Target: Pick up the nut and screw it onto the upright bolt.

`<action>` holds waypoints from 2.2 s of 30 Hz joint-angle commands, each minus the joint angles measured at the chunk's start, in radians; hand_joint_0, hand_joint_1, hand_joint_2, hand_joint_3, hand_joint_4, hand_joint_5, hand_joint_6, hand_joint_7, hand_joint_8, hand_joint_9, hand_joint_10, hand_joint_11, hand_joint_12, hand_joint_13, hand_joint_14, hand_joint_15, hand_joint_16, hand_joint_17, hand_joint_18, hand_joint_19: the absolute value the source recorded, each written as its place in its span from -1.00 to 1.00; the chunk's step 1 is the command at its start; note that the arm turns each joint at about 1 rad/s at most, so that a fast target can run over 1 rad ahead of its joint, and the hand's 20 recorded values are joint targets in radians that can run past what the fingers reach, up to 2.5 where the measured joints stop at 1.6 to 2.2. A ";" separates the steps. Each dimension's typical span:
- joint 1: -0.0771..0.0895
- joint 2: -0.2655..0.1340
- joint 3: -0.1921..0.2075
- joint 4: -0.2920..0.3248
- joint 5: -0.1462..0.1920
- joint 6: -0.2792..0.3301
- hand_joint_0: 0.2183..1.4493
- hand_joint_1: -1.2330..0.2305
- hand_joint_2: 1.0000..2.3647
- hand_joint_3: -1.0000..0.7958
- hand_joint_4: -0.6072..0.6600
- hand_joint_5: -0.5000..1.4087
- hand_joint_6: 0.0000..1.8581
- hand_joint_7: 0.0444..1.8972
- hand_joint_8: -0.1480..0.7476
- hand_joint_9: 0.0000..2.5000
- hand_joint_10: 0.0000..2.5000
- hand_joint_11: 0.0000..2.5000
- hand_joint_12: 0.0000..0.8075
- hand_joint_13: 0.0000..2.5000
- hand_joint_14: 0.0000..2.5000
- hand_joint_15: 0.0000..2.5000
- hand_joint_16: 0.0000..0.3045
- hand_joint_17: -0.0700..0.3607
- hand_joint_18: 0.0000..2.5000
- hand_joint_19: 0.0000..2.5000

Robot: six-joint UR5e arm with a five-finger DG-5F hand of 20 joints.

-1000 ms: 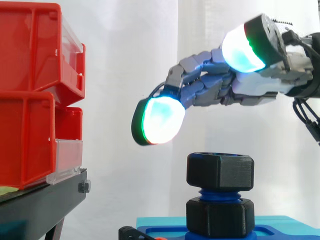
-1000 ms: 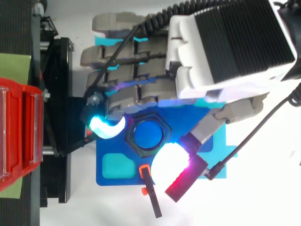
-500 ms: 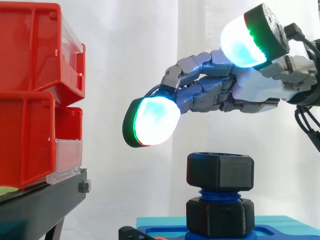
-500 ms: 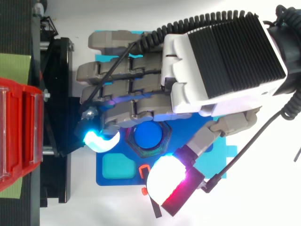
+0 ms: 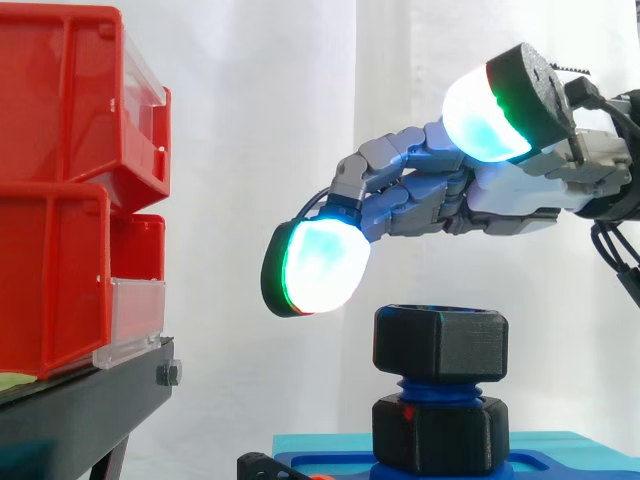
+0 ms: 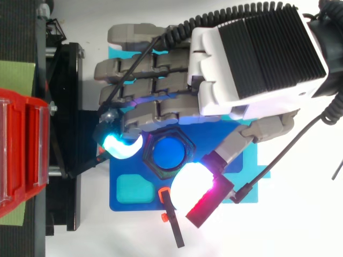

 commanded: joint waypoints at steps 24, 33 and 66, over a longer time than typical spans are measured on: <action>-0.008 0.000 -0.007 -0.023 0.003 -0.051 -0.54 0.51 -1.00 -0.44 0.35 -0.60 -0.46 -0.12 -0.15 -0.72 -1.00 -1.00 -0.22 -0.89 -1.00 -1.00 -0.75 -0.28 -1.00 -1.00; -0.008 0.000 -0.047 0.027 0.000 -0.008 -0.54 0.51 -1.00 -0.44 0.35 -0.60 -0.46 -0.11 -0.15 -0.72 -1.00 -1.00 -0.22 -0.87 -1.00 -1.00 -0.75 -0.28 -1.00 -1.00; -0.046 0.002 0.004 -0.080 -0.033 0.023 -0.49 0.39 -1.00 -0.44 0.04 -0.43 -0.35 0.27 -0.13 -0.05 -1.00 -1.00 -0.43 -0.45 -1.00 -1.00 -0.82 -0.39 -0.72 -1.00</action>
